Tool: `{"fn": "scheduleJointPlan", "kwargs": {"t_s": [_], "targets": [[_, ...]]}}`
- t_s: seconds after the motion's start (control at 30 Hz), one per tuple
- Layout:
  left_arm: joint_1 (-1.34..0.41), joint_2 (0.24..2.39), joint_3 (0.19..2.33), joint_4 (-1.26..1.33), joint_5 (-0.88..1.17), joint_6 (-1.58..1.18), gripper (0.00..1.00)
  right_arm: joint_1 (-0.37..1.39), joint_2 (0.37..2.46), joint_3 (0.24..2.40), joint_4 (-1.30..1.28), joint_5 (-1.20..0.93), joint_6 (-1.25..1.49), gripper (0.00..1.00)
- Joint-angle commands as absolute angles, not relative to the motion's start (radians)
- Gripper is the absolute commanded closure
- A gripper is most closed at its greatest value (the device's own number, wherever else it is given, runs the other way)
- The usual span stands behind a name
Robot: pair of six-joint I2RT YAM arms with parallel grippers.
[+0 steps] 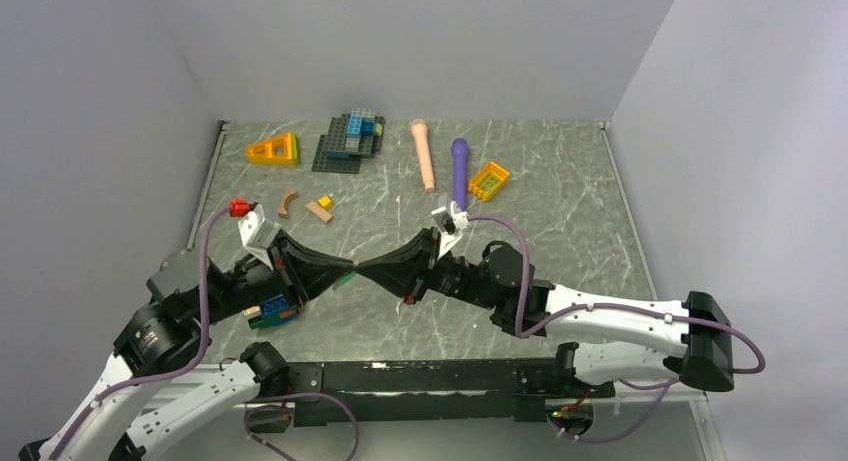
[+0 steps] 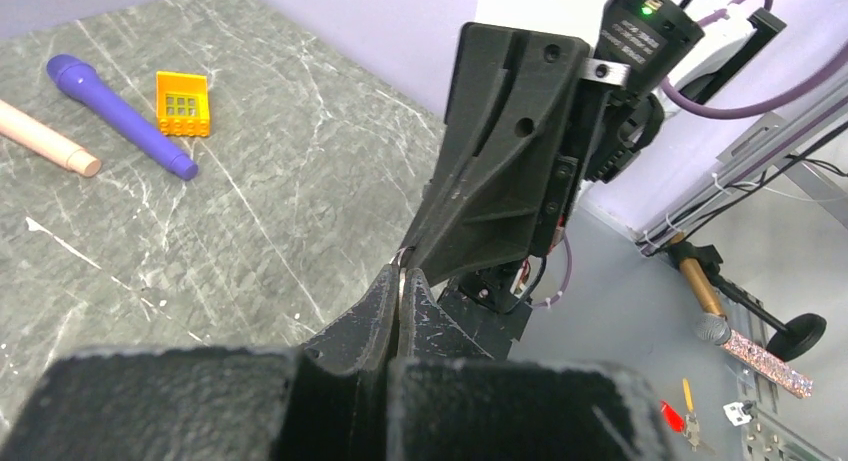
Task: Remove the keys from the keyring
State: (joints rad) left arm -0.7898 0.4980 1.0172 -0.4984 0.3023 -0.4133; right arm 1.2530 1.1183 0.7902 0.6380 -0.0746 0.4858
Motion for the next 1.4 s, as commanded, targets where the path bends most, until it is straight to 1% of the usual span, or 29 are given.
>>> {"fn": "scheduleJointPlan", "kwargs": {"t_s": [0.0, 0.07, 0.1, 0.17, 0.2, 0.27, 0.33, 0.43, 0.63, 0.77, 0.87, 0.97, 1.07, 1.27, 1.37], "targets": [[-0.781, 0.502, 1.04, -0.443, 0.198, -0.4, 1.0, 1.288, 1.121, 0.842, 0.614, -0.14, 0.456, 1.0], [-0.782, 0.507, 1.054, -0.459, 0.208, -0.387, 1.0, 1.289, 1.124, 0.86, 0.577, -0.138, 0.446, 1.0], [-0.782, 0.51, 1.061, -0.468, 0.212, -0.379, 1.0, 1.289, 1.124, 0.87, 0.557, -0.139, 0.441, 0.97], [-0.781, 0.52, 1.087, -0.495, 0.217, -0.359, 1.0, 1.289, 1.126, 0.894, 0.518, -0.144, 0.427, 0.81], [-0.781, 0.528, 1.099, -0.512, 0.22, -0.347, 1.0, 1.288, 1.126, 0.905, 0.496, -0.147, 0.419, 0.69], [-0.781, 0.541, 1.129, -0.549, 0.223, -0.324, 1.0, 1.29, 1.121, 0.933, 0.433, -0.145, 0.396, 0.52], [-0.782, 0.553, 1.159, -0.584, 0.227, -0.301, 1.0, 1.288, 1.108, 0.953, 0.375, -0.142, 0.374, 0.4], [-0.781, 0.564, 1.197, -0.624, 0.248, -0.272, 1.0, 1.287, 1.08, 0.978, 0.292, -0.145, 0.342, 0.32], [-0.781, 0.583, 1.271, -0.71, 0.285, -0.218, 1.0, 1.286, 1.038, 1.042, 0.113, -0.189, 0.244, 0.21], [-0.781, 0.608, 1.313, -0.775, 0.33, -0.173, 1.0, 1.283, 1.017, 1.084, 0.04, -0.152, 0.202, 0.2], [-0.781, 0.625, 1.322, -0.799, 0.371, -0.151, 1.0, 1.28, 1.009, 1.112, 0.039, -0.169, 0.194, 0.23], [-0.782, 0.632, 1.321, -0.802, 0.417, -0.134, 1.0, 1.271, 1.03, 1.152, 0.02, -0.166, 0.201, 0.28], [-0.782, 0.636, 1.328, -0.81, 0.444, -0.111, 1.0, 1.262, 1.069, 1.198, -0.008, -0.181, 0.21, 0.35], [-0.781, 0.638, 1.318, -0.789, 0.469, -0.09, 1.0, 1.255, 1.143, 1.25, -0.052, -0.204, 0.214, 0.44], [-0.781, 0.64, 1.315, -0.785, 0.471, -0.083, 1.0, 1.25, 1.163, 1.26, -0.055, -0.212, 0.223, 0.46]]}}
